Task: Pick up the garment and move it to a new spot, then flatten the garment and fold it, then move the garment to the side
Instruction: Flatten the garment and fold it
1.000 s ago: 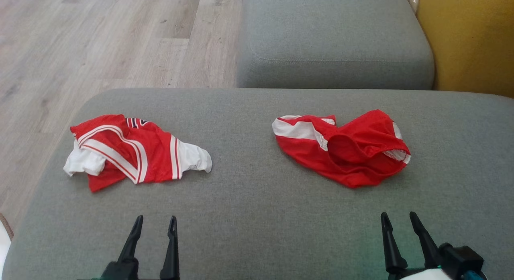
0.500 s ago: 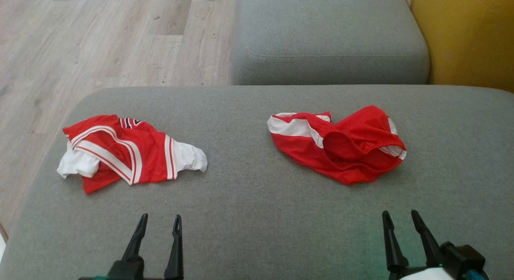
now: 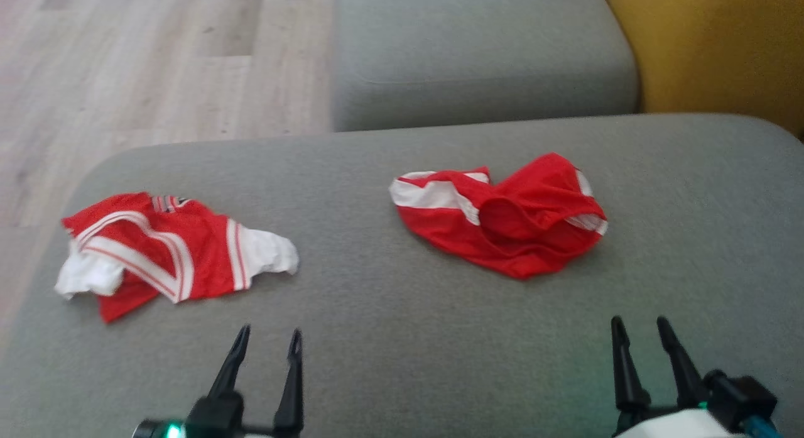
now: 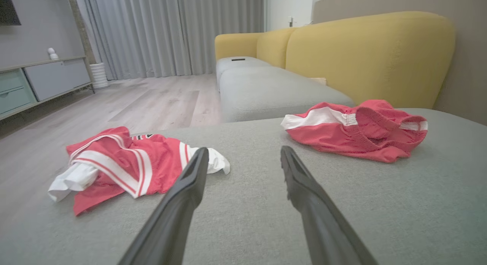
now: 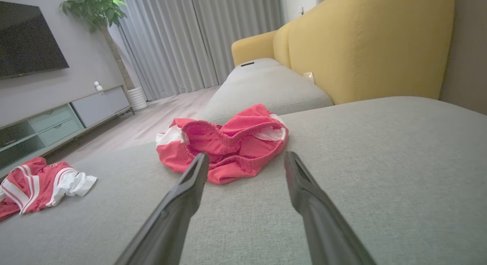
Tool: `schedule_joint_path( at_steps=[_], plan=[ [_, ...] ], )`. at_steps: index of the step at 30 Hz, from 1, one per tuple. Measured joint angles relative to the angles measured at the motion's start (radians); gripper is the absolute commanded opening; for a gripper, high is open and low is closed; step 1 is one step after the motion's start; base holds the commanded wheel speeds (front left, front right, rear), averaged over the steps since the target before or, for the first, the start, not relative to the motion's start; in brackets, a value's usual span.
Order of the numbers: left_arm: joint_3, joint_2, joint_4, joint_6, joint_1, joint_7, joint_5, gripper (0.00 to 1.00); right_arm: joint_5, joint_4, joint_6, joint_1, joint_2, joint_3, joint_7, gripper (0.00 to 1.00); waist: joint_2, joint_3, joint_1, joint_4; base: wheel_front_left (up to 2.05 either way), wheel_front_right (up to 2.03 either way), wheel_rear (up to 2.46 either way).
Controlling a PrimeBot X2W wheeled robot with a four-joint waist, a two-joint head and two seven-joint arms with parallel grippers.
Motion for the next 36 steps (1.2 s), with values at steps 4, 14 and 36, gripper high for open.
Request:
schedule_joint_path(
  at_steps=[4, 14, 36],
  plan=[
    [-0.04, -0.001, 0.013, -0.012, -0.075, 0.0, -0.012, 1.0, -0.001, -0.024, 0.0, -0.027, 0.0, -0.007, 0.0, 1.0, 0.0, 0.024, 0.0, -0.047, 0.0, 0.0, 0.0],
    [-0.2, -0.004, 0.163, -0.142, -0.426, 0.0, -0.017, 1.0, 0.043, -0.136, 0.0, -0.12, -0.001, -0.018, 0.001, 1.0, 0.0, 0.188, 0.0001, -0.17, 0.0, 0.0, 0.0],
    [-0.707, -0.007, 0.64, -0.212, -1.126, -0.002, -0.134, 1.0, 0.071, -0.267, 0.0, -0.294, 0.0, -0.047, 0.001, 1.0, -0.0001, 0.594, 0.0002, -0.339, 0.0, 0.0, 0.0]
  ],
)
